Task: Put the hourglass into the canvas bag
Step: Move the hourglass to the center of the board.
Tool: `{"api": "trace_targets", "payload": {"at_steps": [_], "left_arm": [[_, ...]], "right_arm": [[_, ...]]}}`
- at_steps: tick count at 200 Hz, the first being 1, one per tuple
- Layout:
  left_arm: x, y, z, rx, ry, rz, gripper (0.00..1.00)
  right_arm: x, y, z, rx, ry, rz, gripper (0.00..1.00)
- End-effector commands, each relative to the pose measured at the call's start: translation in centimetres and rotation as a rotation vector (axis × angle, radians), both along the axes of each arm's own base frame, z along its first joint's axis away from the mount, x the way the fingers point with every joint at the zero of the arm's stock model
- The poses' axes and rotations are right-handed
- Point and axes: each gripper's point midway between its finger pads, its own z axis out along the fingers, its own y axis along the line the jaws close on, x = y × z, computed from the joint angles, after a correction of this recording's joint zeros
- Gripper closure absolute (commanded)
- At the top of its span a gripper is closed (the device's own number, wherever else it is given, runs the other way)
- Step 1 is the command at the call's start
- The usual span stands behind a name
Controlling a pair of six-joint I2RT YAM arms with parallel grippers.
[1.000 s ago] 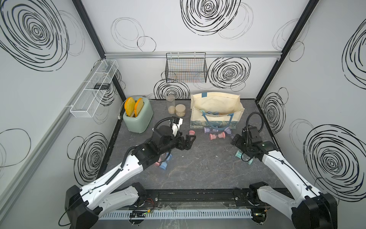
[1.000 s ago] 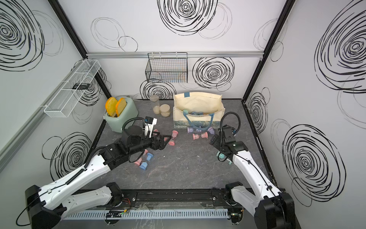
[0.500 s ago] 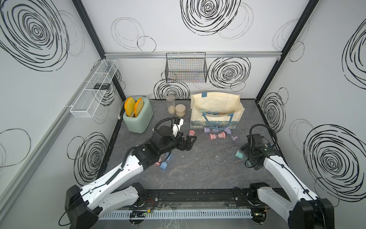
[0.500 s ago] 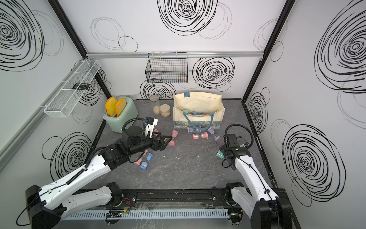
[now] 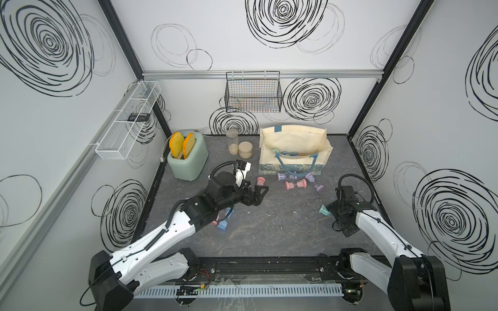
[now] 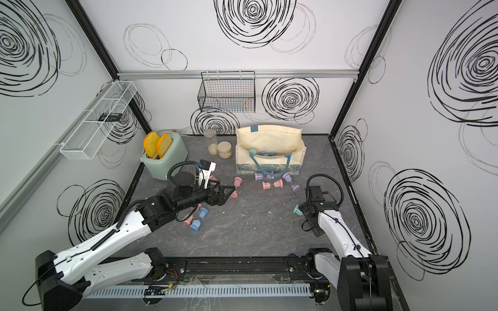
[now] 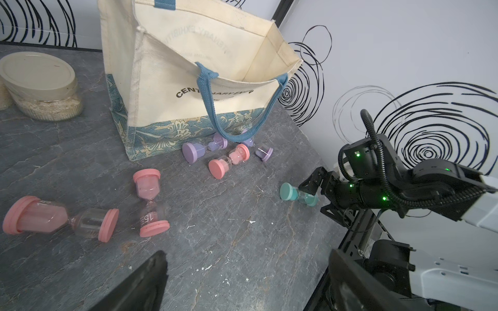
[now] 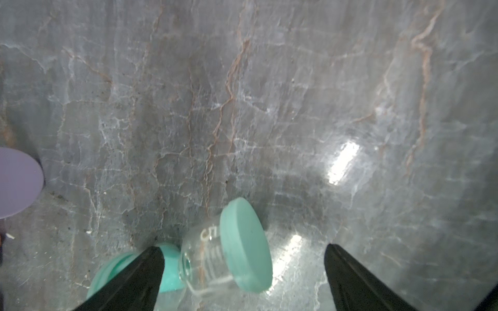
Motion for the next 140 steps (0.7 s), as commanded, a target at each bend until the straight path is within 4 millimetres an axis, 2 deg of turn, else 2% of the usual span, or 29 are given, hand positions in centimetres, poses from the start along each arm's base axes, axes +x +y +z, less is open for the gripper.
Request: {"api": "trace_targets", "payload": {"at_steps": [1,26,73,105,140], "left_arm": [[0.2,-0.3,0.9,-0.03,-0.036,-0.002,0.04],[0.2,-0.2,0.8,-0.024,-0.035,0.002,0.04],[0.3,0.0,0.7,-0.018,-0.034,0.011,0.04],[0.3,0.2,0.7,-0.011,-0.035,0.016,0.04],[0.3,0.2,0.7,-0.012,-0.035,0.017,0.04]], "right_arm": [[0.7,0.5,-0.6,0.021,0.01,0.03,0.03],[1.1,0.6,-0.9,0.023,0.064,0.055,0.03],[1.9,2.2,-1.9,0.049,0.1,0.131,0.01],[2.8,2.4,-1.1,0.024,0.079,0.172,0.01],[3.0,3.3,-0.7,0.064,0.067,0.221,0.0]]}}
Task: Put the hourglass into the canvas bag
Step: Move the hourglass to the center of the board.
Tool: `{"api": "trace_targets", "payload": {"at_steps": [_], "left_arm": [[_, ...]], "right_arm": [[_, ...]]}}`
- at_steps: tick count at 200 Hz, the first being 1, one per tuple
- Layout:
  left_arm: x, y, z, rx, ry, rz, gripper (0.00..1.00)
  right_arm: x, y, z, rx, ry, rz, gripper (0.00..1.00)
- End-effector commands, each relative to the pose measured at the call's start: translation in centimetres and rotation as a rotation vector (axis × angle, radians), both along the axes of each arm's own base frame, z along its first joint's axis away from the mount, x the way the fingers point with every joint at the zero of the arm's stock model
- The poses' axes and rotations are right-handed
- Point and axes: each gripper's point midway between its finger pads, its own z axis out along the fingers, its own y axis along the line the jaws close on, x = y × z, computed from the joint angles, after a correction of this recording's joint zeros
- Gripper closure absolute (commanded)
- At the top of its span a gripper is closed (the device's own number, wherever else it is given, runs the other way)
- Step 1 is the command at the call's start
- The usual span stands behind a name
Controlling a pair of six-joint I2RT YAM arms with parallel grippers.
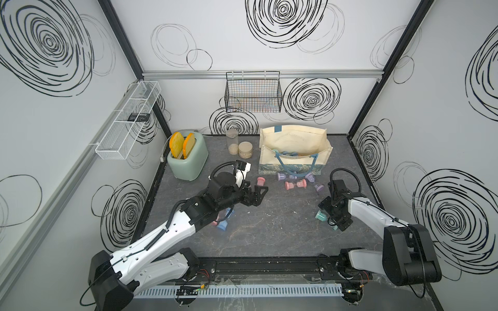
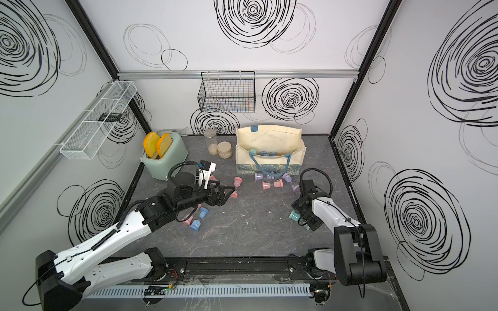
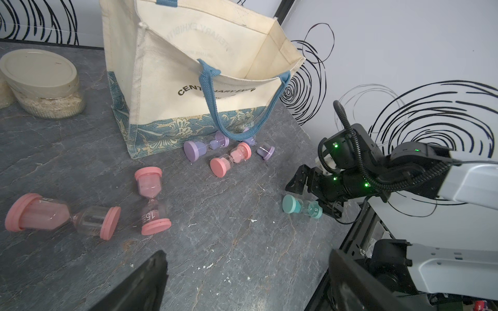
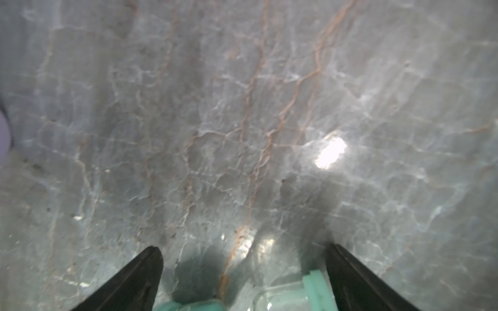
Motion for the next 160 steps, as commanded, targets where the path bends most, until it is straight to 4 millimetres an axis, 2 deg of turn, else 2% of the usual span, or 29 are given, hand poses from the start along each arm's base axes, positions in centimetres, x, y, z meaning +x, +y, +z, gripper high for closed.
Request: {"api": "trace_targets", "payload": {"at_steps": [1,79,160], "left_arm": [[0.2,0.0,0.9,-0.018,-0.034,0.004,0.04],[0.2,0.2,0.9,-0.015,-0.032,0.013,0.04],[0.4,0.4,0.9,-0.015,-0.035,0.03,0.04]], "right_arm": [[0.9,0.9,0.8,0.037,-0.03,0.042,0.0],[1.2,3.8,1.4,0.192,-0.064,0.104,0.03],[1.8,9.1,2.7,0.359,-0.119,0.182,0.03]]}}
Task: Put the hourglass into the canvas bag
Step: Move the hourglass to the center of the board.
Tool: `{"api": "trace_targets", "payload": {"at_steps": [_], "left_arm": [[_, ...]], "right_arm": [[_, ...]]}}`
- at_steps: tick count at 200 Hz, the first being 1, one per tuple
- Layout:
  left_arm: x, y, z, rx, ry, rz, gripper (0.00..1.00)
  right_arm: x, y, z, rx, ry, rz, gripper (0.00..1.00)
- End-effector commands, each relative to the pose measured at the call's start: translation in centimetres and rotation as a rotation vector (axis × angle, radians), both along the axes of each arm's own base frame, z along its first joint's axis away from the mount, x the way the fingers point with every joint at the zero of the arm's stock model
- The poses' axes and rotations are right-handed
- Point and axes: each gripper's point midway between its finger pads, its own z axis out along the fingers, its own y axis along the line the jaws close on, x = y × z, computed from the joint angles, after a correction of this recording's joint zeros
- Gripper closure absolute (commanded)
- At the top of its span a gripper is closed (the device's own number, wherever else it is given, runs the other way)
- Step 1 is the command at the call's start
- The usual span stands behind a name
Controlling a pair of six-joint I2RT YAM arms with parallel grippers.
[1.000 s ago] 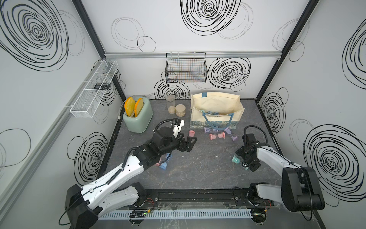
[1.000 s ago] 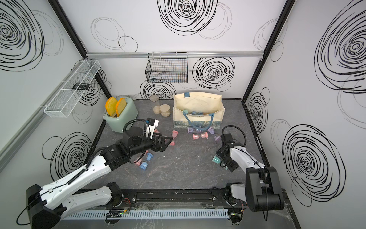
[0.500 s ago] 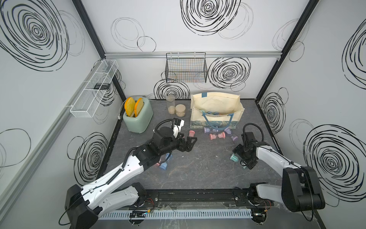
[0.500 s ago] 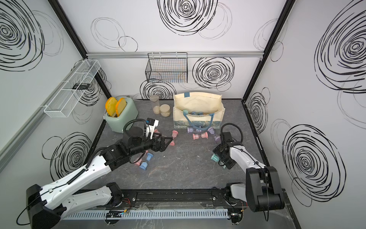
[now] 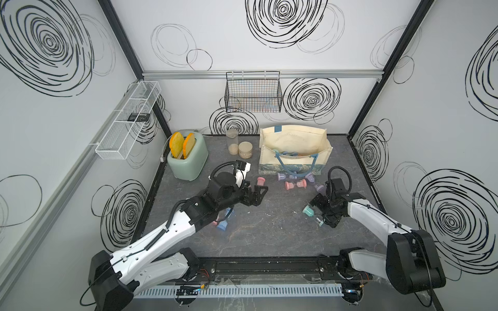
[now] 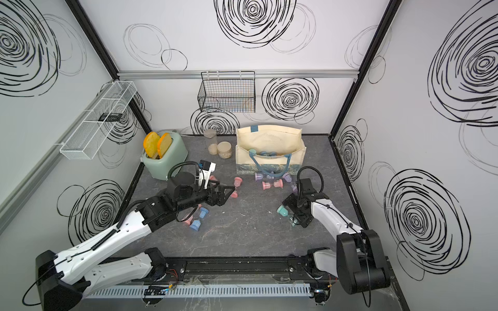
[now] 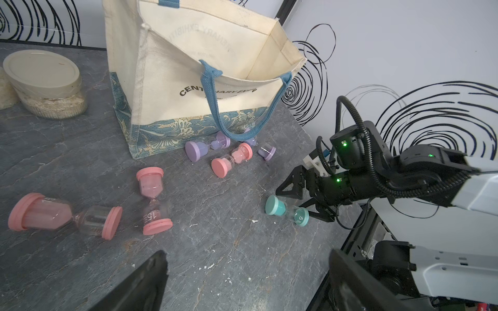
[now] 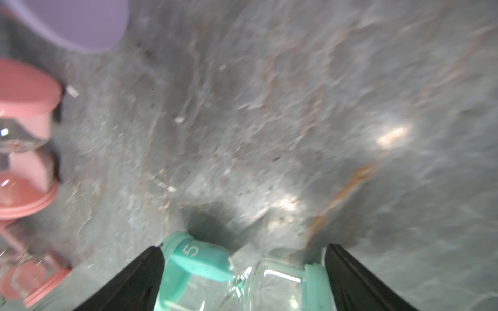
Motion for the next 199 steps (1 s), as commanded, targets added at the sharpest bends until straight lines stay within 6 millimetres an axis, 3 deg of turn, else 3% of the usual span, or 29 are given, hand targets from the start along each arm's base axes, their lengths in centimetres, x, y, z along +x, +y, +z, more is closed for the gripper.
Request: {"api": "trace_targets", "payload": {"at_steps": [1,100,164,199], "left_arm": [[0.3,0.4,1.0,-0.019,-0.033,0.023,0.04],[0.3,0.5,0.6,-0.008,-0.021,0.029,0.04],[0.4,1.1,0.0,0.003,-0.009,0.058,0.04],[0.5,1.4,-0.2,0.01,-0.009,0.075,0.04]], "right_arm": [[0.8,2.2,1.1,0.079,-0.037,0.014,0.03],[1.3,7.0,2.3,0.187,-0.205,0.273,0.03],[0.3,9.6,3.3,0.188,-0.295,0.507,0.03],[-0.1,10.7,3.6,0.086,-0.347,0.66,0.03]]}}
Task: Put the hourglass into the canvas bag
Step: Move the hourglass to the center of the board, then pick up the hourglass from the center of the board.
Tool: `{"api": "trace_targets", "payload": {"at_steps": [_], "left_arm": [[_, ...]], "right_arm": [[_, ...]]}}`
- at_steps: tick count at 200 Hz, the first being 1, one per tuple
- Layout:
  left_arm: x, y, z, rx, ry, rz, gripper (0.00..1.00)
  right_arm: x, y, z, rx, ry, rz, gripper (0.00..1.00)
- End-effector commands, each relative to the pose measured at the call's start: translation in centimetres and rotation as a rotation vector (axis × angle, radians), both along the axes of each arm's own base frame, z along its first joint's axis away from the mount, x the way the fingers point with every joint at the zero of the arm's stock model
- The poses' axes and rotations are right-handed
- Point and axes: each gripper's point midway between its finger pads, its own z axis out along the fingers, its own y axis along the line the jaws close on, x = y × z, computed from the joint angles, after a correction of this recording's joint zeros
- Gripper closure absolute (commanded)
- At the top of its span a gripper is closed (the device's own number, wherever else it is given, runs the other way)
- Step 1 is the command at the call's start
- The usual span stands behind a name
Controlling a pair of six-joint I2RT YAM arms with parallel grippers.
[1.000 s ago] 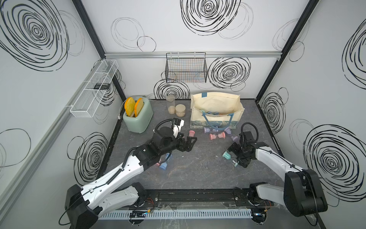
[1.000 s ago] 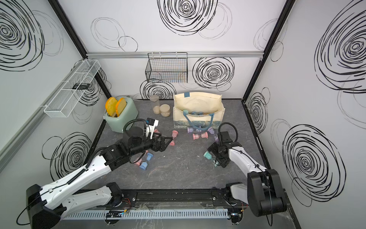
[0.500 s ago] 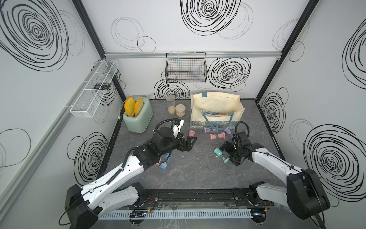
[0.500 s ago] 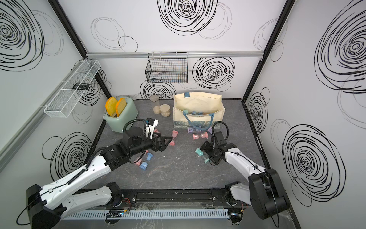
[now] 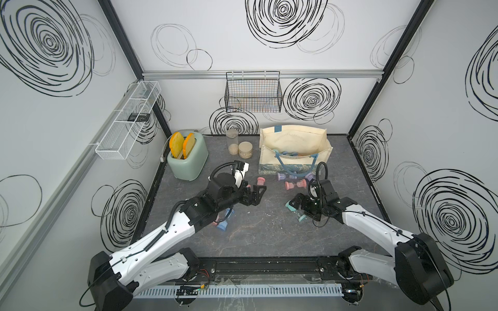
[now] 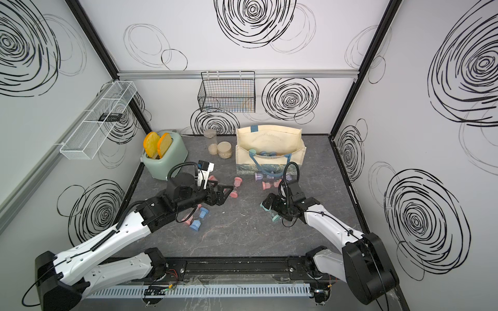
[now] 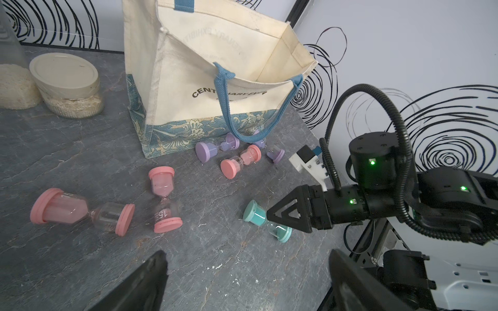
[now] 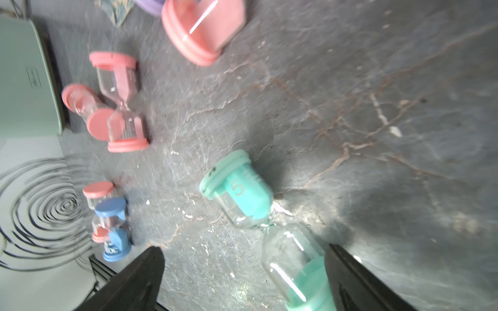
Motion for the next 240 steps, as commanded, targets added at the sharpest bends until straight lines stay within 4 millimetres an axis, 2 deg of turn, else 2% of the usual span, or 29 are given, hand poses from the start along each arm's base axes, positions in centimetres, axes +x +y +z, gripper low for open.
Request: {"api": "trace_targets", "payload": {"at_steps": [1,57,97,144,189,240], "left_arm": [[0.2,0.6,0.2,-0.007,-0.007,0.032,0.04],[0.3,0.9,0.1,-0.008,0.0,0.051,0.04],[0.3,1.0,-0.1,-0.011,0.007,0.059,0.04],[0.3,1.0,-0.2,-0.012,0.013,0.058,0.04],[0.3,1.0,-0.3,-0.013,0.014,0.058,0.04],[0.3,0.9,-0.2,-0.015,0.011,0.056,0.04]], "right_arm": [[-0.2,0.9,0.5,-0.059,-0.092,0.122,0.03],[-2.0,1.8,-1.7,-0.246,-0.097,0.246,0.0],[-2.4,1.6,-2.7,-0.4,-0.105,0.273,0.08],[-2.9,1.4,-3.4,-0.49,-0.093,0.283,0.19],[-3.4,1.8,-4.2,-0.524,-0.087,0.313,0.27],[-3.6,1.7,-4.8,-0.55,-0.076,0.32,0.42]]}}
